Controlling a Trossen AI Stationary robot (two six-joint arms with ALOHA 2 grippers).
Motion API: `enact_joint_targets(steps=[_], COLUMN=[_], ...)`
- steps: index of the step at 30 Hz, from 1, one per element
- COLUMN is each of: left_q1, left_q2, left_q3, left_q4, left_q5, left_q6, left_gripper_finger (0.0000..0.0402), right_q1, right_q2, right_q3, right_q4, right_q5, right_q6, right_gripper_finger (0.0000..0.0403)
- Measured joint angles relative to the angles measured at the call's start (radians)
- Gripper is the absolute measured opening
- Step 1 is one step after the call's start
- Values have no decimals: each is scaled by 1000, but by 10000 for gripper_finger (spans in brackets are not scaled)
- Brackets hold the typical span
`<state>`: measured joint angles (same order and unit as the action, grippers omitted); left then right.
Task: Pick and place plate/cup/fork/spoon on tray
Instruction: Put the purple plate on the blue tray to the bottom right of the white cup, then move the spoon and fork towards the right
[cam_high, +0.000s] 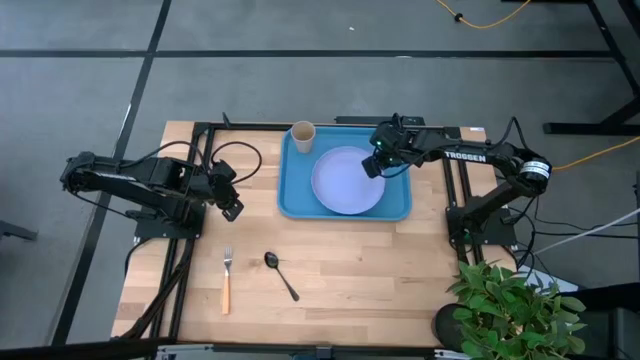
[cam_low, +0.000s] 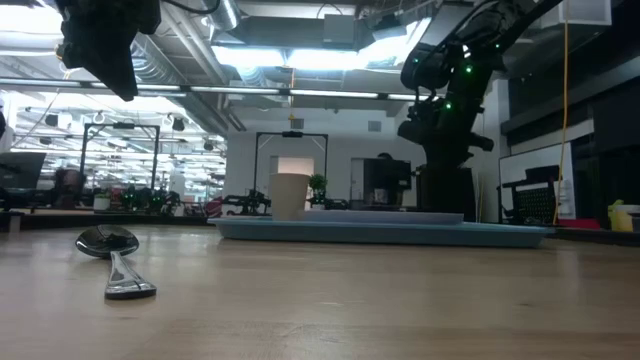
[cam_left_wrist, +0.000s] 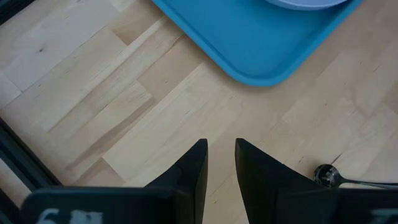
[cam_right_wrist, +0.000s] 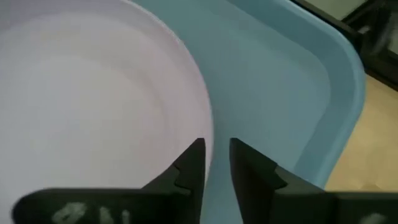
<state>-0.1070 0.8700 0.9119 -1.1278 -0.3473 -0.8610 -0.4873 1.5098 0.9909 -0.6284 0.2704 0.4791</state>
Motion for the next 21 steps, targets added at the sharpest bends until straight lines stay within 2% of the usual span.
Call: enact_joint_targets(steps=[6, 10, 15, 21], left_q1=[0, 0, 0, 0], left_q2=[0, 0, 0, 0], left_q3=[0, 0, 0, 0], left_q4=[0, 0, 0, 0], left_q5=[0, 0, 0, 0], left_q6=[0, 0, 0, 0], left_gripper_finger=[75, 75, 75, 75], right_q1=[0, 3, 34, 134], right_q2=[0, -15, -36, -34], right_q3=[0, -1, -1, -1], right_q4=[-2, 121, 379, 576], right_q5=[5, -82, -268, -603], right_q6=[15, -18, -169, -371], right_gripper_finger=[96, 94, 95, 95])
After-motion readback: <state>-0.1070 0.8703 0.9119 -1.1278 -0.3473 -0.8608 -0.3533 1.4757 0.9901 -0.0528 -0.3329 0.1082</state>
